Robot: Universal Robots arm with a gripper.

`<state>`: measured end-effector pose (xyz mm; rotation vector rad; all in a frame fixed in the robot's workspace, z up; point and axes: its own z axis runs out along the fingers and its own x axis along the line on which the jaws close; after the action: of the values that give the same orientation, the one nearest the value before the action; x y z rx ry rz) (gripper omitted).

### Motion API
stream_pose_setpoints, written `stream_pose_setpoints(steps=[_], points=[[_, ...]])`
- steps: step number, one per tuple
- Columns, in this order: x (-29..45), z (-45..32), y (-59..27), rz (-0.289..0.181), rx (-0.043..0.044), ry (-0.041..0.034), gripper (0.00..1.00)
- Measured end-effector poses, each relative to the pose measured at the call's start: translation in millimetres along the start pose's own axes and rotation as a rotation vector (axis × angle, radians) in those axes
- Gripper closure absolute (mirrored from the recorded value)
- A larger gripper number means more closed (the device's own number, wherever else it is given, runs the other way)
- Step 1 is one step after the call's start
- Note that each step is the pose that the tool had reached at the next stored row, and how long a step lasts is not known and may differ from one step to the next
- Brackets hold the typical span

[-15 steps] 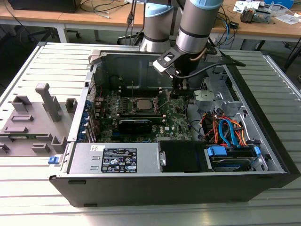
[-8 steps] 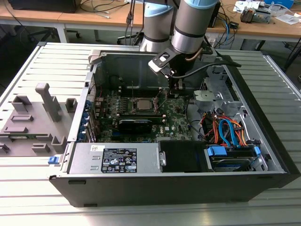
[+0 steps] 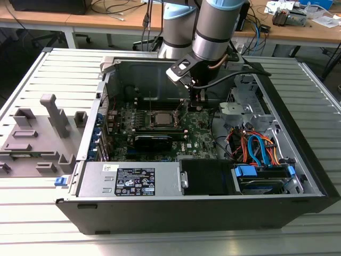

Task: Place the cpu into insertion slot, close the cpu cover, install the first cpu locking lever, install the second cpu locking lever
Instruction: 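Close the cpu cover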

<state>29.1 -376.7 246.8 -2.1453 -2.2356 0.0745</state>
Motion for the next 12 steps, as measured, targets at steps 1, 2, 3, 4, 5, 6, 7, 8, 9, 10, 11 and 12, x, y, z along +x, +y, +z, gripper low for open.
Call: stream_pose_setpoints(steps=[1, 2, 3, 4, 5, 6, 7, 8, 9, 10, 11, 12], points=[[0.0, 0.0, -0.3, 0.0, 0.0, 0.0, 0.89], [0.0, 0.1, -0.5, 0.0, 0.0, 0.0, 0.89], [0.0, 0.0, -0.8, 0.0, 0.0, 0.0, 0.89], [0.0, 0.1, -1.2, 0.0, 0.0, 0.0, 0.89], [0.1, 0.1, -1.6, 0.0, 0.0, 0.0, 0.89], [0.1, 0.1, -1.9, 0.0, 0.0, 0.0, 0.89], [0.1, 0.1, -2.2, 0.0, 0.0, -0.0001, 0.89], [0.1, 0.2, -2.7, 0.0, 0.0, 0.0, 0.89], [0.1, 0.2, -2.9, 0.0, 0.0, 0.0, 0.89], [0.1, 0.2, -3.2, 0.0, 0.0001, 0.0, 0.89], [0.0, 0.2, -3.7, 0.0, 0.0, 0.0, 0.89], [0.0, 0.3, -4.1, 0.0, 0.0, 0.0, 0.89]])
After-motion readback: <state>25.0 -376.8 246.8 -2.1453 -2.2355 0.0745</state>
